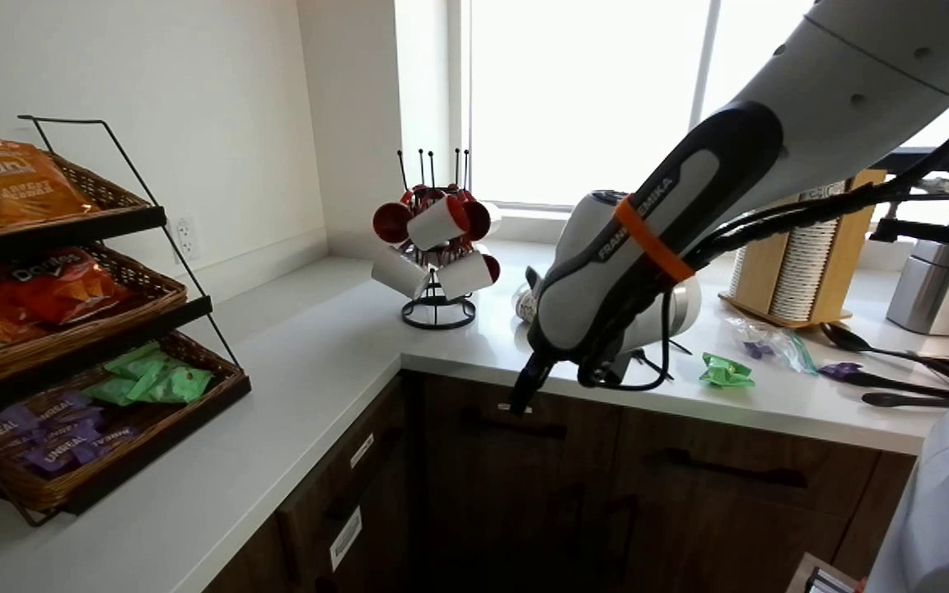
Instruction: Open the top drawer
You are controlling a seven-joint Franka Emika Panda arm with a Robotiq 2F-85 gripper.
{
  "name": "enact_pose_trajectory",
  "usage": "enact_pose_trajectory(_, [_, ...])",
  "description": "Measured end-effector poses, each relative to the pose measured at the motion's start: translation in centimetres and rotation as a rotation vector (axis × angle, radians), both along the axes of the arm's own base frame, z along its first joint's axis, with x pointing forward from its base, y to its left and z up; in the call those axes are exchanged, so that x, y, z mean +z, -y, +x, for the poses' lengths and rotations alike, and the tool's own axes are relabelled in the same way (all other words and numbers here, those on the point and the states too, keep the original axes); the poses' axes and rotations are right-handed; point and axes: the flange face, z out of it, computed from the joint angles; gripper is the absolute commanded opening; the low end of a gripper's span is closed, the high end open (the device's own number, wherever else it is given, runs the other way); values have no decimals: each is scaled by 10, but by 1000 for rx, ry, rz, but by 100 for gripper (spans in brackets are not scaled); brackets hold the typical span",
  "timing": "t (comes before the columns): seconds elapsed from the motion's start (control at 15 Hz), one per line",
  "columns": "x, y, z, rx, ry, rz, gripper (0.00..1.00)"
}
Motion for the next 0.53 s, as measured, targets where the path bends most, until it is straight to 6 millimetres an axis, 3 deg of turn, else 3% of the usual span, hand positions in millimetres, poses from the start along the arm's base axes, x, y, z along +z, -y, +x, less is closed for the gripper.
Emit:
enact_pose_trajectory(0.2, [-11, -17, 10, 30, 36, -24, 100])
enact_pose_trajectory(0.53, [-10, -9, 11, 76, 34, -76, 100])
